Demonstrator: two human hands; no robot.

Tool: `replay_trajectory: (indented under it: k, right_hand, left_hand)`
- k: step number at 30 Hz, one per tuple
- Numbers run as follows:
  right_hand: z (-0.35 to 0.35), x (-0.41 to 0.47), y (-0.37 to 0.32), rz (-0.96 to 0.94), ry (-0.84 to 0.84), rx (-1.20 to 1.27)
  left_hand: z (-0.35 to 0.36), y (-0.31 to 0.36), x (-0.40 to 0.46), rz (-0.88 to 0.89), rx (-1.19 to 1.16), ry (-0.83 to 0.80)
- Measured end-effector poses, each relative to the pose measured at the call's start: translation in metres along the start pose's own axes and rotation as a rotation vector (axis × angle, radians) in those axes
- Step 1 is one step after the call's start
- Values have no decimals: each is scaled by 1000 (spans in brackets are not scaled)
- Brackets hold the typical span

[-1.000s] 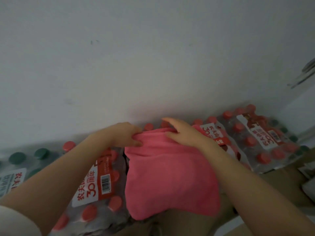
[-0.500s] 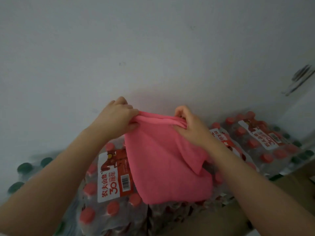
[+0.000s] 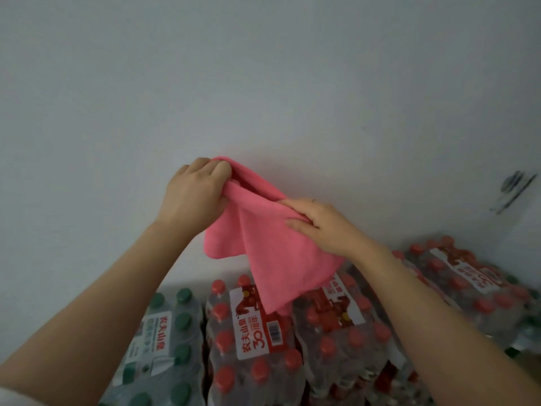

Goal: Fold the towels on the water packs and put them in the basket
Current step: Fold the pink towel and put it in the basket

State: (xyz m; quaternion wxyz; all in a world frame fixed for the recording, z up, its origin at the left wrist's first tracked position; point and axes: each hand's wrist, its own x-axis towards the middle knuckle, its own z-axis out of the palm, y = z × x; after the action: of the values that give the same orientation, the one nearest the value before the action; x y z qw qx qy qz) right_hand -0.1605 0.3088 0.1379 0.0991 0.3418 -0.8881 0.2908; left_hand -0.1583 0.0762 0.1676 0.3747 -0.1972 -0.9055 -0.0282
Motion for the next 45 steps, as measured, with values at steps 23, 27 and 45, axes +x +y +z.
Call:
replay_trajectory:
  k: [23, 27, 45]
  right_hand:
    - [22, -23, -32, 424, -583, -140]
    - [44, -28, -21, 341, -511, -198]
    - [40, -44, 6, 762, -618, 549]
  left_hand:
    - [-39, -36, -56, 142, -413, -866]
    - [-29, -28, -68, 105, -360, -896]
    - [-11, -44, -76, 99, -327, -663]
